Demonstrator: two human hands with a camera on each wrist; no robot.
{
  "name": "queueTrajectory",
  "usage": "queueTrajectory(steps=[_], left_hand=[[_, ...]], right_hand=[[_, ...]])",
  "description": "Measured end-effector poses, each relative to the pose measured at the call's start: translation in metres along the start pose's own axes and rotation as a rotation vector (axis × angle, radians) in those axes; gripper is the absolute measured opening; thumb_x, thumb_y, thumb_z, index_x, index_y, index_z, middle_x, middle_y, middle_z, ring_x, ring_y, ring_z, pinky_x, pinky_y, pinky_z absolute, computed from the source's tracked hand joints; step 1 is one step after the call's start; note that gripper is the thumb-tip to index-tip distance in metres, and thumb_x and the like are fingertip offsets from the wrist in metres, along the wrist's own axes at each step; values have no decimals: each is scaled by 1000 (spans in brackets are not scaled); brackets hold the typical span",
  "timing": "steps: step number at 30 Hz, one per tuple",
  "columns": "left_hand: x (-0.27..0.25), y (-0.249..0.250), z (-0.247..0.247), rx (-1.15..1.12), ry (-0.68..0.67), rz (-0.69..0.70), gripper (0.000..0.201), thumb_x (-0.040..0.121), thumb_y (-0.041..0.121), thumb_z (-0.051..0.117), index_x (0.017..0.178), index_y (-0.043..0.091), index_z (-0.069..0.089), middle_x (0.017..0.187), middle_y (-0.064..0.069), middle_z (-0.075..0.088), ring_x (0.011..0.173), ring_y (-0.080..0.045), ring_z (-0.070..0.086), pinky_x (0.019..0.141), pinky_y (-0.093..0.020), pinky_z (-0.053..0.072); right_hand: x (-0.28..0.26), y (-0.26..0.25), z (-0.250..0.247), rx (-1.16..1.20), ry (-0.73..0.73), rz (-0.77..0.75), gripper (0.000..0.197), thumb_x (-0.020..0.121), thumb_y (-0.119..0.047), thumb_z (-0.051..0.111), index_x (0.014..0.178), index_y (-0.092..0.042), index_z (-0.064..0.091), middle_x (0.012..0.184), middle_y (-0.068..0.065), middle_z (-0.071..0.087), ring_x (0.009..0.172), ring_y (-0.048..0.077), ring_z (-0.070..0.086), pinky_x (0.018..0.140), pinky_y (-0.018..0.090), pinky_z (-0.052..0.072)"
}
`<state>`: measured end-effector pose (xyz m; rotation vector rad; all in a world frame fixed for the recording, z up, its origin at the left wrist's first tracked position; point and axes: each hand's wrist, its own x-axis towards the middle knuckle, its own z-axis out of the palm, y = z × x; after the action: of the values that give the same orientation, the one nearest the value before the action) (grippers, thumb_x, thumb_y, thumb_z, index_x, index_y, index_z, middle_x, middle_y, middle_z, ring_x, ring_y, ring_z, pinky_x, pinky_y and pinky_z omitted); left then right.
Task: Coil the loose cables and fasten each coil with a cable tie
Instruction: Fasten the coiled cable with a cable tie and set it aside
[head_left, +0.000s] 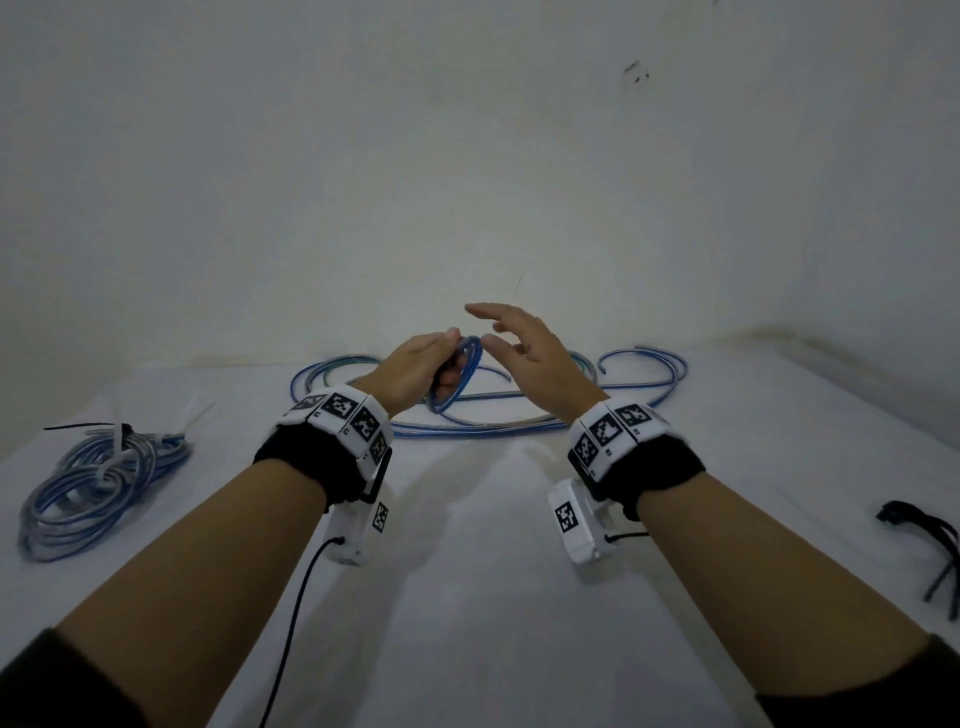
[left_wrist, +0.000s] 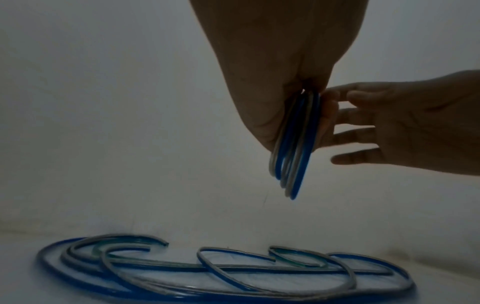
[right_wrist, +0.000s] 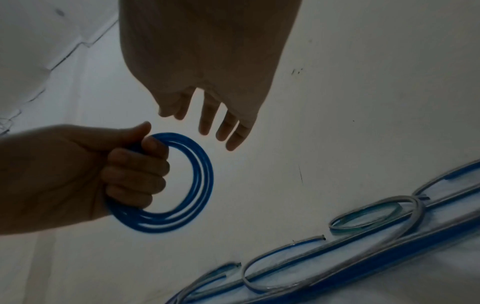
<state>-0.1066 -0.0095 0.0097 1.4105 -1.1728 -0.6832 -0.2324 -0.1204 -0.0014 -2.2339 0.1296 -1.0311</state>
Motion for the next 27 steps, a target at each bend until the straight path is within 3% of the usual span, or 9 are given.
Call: queueTrajectory(steps=[2, 5, 7, 14, 18, 21, 23, 27], left_hand=[[3, 2, 12, 6, -51, 1, 36, 102, 25, 27, 75, 9, 44, 64, -3, 34, 45, -7, 34, 45, -18, 32], [7, 6, 28, 43, -125, 8, 38, 102, 26, 26, 75, 10, 46, 62, 0, 42, 46, -6, 33, 49, -21, 30], [10, 10, 41, 45, -142, 12, 40, 103, 27, 24, 74, 10, 47, 50, 11, 46, 43, -3, 32, 48, -18, 28], [28, 15, 92, 99, -135, 12, 47, 101, 38, 29, 74, 6, 52, 46, 7, 34, 43, -10, 29, 52, -26, 31], [39, 18, 133, 79, -99, 40, 46, 99, 39, 35, 69, 8, 52, 45, 6, 36, 39, -9, 33, 49, -26, 35], [45, 19, 169, 74, -88, 96, 44, 99, 38, 36, 76, 5, 55, 51, 2, 39, 40, -7, 37, 48, -25, 38], [47, 20, 191, 36, -131, 91, 42, 101, 34, 33, 83, 5, 58, 59, -1, 42, 48, -10, 42, 50, -22, 44], [47, 23, 235, -48, -285, -4, 35, 102, 23, 29, 81, 9, 54, 65, -3, 41, 56, -14, 44, 55, -25, 52]], right_hand=[[-2, -1, -9, 37, -57, 7, 25, 97, -13, 47, 119, -10, 58, 112, -1, 61, 100, -9, 53, 88, 13, 41], [-10, 2, -23, 123, -78, 76, 18, 96, -11, 47, 111, -9, 55, 94, 14, 65, 88, 17, 62, 83, 30, 48], [-18, 4, -34, 156, -70, 103, 16, 95, -8, 48, 110, -7, 54, 87, 17, 62, 81, 23, 63, 82, 31, 51], [-48, 13, -75, 115, -21, 210, 21, 95, -7, 49, 115, -7, 56, 83, 2, 61, 65, 8, 53, 68, 24, 50], [-68, 15, -101, 82, 143, 298, 12, 93, -7, 52, 101, -1, 59, 78, 2, 62, 60, 8, 51, 64, 26, 47], [-84, 19, -125, 39, 270, 361, 8, 92, -10, 55, 92, -4, 61, 78, 3, 64, 64, 15, 55, 63, 26, 48], [-97, 23, -145, 3, 339, 406, 9, 91, -12, 57, 90, -5, 62, 78, 3, 67, 69, 19, 60, 65, 28, 49], [-125, 28, -182, -84, 384, 518, 16, 91, -14, 57, 92, 1, 63, 71, 0, 60, 58, 12, 52, 65, 29, 49]])
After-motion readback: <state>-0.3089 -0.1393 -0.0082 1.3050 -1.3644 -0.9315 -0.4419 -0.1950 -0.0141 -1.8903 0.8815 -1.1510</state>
